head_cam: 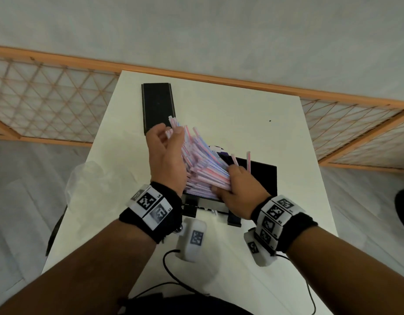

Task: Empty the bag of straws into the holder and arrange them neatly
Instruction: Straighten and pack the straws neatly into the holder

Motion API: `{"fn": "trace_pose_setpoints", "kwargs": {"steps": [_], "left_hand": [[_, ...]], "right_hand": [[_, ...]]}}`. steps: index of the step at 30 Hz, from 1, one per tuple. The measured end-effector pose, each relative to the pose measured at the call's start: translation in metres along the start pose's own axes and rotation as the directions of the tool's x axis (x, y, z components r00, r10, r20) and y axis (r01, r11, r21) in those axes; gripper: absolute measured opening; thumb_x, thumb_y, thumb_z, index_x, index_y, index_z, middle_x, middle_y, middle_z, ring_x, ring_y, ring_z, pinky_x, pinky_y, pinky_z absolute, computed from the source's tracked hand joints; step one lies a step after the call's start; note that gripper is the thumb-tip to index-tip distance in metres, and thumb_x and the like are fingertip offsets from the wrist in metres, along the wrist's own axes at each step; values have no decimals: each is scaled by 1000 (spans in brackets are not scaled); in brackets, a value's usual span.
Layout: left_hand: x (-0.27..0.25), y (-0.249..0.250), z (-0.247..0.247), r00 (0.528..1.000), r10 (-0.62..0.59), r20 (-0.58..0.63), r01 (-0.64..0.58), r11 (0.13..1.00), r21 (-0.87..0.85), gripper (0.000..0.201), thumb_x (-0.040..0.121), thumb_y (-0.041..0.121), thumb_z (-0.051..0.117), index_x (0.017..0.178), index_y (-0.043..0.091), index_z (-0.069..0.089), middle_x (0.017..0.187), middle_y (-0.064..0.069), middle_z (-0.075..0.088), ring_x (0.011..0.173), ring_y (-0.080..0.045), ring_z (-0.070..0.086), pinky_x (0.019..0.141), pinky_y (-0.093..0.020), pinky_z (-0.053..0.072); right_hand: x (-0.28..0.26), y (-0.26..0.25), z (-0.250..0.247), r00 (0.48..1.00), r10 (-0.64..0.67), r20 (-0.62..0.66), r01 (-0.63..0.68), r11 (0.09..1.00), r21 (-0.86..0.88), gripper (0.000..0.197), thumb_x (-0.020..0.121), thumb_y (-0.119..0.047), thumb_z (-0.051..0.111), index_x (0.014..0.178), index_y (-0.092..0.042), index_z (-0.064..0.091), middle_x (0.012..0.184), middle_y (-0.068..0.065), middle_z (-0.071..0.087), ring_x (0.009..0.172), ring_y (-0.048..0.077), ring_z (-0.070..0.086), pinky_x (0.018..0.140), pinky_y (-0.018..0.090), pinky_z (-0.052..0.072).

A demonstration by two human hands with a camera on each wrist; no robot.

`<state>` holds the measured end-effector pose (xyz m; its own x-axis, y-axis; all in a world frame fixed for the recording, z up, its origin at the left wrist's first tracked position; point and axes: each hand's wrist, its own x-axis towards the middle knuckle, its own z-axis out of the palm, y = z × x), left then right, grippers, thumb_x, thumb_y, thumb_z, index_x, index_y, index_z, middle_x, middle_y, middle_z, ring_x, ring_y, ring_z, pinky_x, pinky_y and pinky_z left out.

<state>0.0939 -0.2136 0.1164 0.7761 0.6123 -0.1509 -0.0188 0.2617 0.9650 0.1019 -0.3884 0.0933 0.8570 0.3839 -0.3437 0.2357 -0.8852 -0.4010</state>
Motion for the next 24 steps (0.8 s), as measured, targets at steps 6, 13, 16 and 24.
{"fn": "trace_pose_setpoints", "kwargs": {"steps": [6,13,16,24], "left_hand": [[-7,4,-2,998,34,55,-40,993,109,72,73,59,60,126,13,47,114,0,57,109,-17,57,99,-33,47],[-21,56,21,744,507,436,-666,617,419,37,81,17,73,114,8,59,112,2,57,91,-8,58,80,-12,45],[-33,57,50,753,117,648,-582,577,573,39,87,21,71,123,17,56,117,0,58,93,-15,59,77,-24,46],[-29,24,94,746,-383,545,-405,388,827,65,91,36,69,149,21,44,143,-3,53,123,-23,56,89,-24,42]], "right_hand": [[-8,-11,4,993,-3,-122,-3,999,-43,58,85,-69,46,111,-18,43,112,5,51,104,30,51,87,46,48],[-32,5,1,959,87,-269,-61,993,103,80,69,-71,68,115,-10,46,110,2,48,103,22,47,84,29,41],[-37,14,-15,966,106,-237,-70,985,158,60,68,-47,83,104,-18,45,101,-3,47,87,13,45,67,18,32],[-44,40,-43,939,174,-297,-115,972,207,30,73,-16,75,97,-13,56,92,4,60,83,25,57,73,34,48]]}}
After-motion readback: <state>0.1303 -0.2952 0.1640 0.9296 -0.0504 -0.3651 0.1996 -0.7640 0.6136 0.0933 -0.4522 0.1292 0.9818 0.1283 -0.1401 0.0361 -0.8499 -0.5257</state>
